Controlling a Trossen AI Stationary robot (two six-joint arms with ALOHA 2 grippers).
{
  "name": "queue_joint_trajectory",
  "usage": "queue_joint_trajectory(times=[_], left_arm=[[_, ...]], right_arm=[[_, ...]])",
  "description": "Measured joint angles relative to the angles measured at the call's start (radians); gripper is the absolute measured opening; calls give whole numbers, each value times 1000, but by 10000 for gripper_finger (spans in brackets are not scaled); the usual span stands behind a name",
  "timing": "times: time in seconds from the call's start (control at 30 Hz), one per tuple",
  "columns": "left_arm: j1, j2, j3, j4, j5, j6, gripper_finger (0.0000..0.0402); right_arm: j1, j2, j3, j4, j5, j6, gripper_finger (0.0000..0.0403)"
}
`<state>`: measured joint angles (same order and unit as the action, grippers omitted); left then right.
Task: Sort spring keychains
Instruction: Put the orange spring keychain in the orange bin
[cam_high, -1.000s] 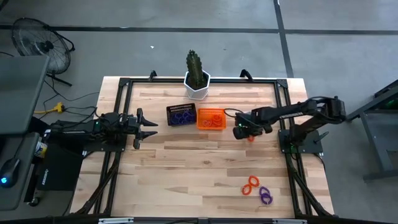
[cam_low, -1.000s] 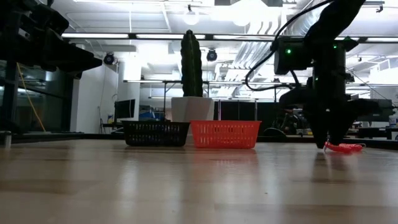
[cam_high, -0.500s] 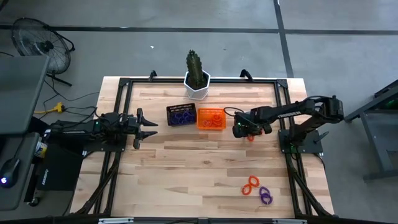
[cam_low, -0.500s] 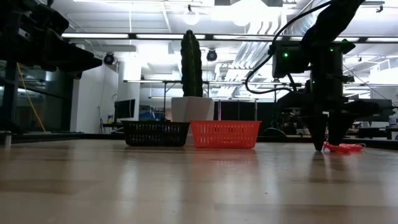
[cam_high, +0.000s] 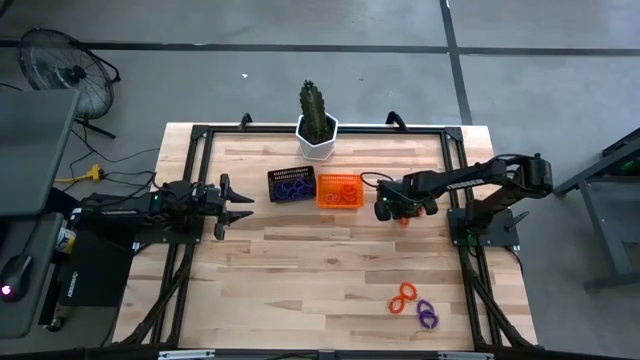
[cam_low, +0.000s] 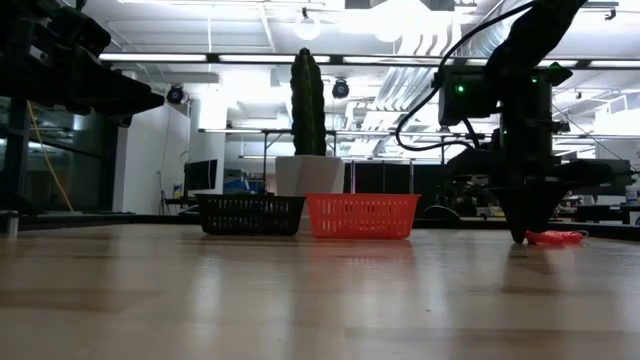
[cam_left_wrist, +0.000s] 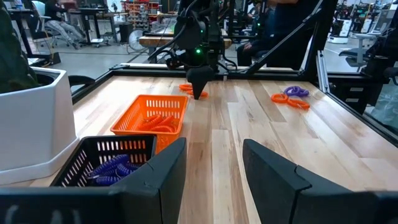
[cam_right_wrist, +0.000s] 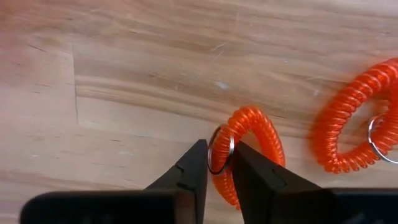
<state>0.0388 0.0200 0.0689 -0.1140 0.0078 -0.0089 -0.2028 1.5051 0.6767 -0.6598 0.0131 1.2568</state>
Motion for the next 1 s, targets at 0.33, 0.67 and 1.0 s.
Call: queue_joint_trajectory(times=[0.33,0.67,1.0], left_arm=[[0,0,0,0,0,0,156],[0,0,0,0,0,0,156],[0,0,0,0,0,0,156]], right_arm=[[-3,-7,33,30,32,-19,32],[-23,-35,65,12,9,-81,35],[-117,-133,101,2,16,-189,37]])
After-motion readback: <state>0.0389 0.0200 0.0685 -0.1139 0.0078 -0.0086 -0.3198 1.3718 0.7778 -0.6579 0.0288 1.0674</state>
